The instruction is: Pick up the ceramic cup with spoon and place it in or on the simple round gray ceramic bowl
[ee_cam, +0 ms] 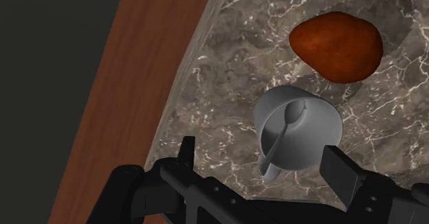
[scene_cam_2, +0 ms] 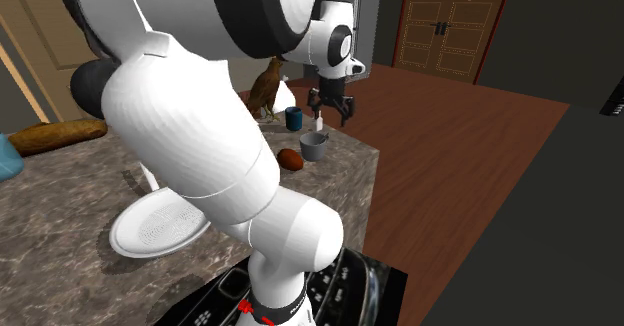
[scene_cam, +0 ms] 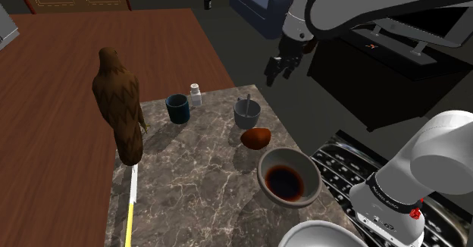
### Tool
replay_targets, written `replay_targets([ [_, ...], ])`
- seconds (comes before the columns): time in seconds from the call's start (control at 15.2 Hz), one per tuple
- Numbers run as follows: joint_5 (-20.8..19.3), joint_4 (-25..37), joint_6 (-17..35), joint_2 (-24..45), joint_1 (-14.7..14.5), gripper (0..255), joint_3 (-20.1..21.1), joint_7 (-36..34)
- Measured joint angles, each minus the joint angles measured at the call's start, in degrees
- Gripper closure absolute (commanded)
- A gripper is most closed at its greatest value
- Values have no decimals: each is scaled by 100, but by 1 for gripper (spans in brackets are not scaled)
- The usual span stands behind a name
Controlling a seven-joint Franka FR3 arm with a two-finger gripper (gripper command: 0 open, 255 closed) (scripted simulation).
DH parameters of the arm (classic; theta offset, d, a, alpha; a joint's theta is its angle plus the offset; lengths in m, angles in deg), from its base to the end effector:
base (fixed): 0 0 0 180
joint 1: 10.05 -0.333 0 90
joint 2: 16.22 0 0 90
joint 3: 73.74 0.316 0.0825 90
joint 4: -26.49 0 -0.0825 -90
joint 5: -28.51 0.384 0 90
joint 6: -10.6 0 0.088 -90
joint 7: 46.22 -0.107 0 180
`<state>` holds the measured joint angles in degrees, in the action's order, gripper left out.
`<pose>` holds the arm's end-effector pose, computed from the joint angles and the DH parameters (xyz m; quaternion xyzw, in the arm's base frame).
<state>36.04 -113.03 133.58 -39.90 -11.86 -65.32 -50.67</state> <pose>0.4234 0.0845 0.4652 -0.9977 -0.0137 -0.0572 0.0350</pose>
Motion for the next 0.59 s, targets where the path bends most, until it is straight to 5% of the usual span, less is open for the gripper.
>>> replay_targets([
  [0.59,173,92,1212,1477,-82,0,264,-406],
])
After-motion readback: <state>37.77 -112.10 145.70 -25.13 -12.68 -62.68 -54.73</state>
